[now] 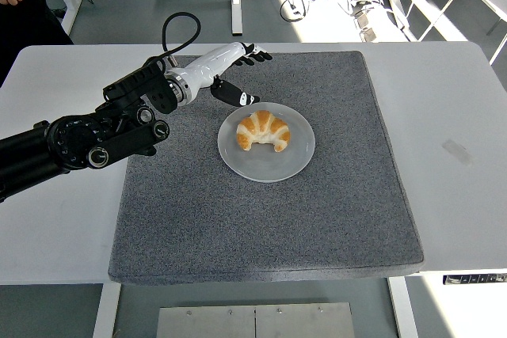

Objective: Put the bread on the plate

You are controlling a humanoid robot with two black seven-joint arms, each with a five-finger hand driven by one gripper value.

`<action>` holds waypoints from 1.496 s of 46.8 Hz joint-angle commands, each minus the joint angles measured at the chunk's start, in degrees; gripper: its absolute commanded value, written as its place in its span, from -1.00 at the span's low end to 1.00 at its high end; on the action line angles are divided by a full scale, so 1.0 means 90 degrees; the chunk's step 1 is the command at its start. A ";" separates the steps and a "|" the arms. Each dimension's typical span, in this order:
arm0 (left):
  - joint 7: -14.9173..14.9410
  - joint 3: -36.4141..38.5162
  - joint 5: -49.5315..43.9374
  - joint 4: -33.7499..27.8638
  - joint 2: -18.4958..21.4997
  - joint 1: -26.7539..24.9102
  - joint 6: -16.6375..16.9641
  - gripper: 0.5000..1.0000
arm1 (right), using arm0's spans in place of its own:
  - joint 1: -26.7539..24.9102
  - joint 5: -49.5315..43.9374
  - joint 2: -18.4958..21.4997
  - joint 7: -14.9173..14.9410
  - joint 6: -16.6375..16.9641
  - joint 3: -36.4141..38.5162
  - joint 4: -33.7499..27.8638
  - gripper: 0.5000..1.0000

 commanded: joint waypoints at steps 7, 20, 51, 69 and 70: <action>-0.0443 -0.0557 -0.1106 0.0010 0.0150 0.0259 0.0262 0.35 | 0.0000 0.0000 0.0000 0.0005 0.0000 0.0000 0.0000 1.00; -0.1352 -0.0977 -0.2726 0.0098 0.0219 0.0640 0.1669 0.34 | 0.0000 0.0000 0.0000 -0.0005 0.0000 0.0000 0.0000 1.00; -0.3139 -0.2842 -0.4924 0.1054 -0.0367 0.1938 0.0986 0.02 | 0.0000 0.0000 0.0000 -0.0005 0.0000 0.0000 0.0000 1.00; -0.3491 -0.3185 -0.5745 0.2353 -0.0816 0.2144 -0.0479 0.02 | 0.0000 0.0000 0.0000 -0.0005 0.0000 0.0000 0.0000 1.00; -0.3491 -0.3185 -0.5765 0.2421 -0.0845 0.2144 -0.0557 0.02 | 0.0000 0.0000 0.0000 -0.0005 0.0000 0.0000 0.0000 1.00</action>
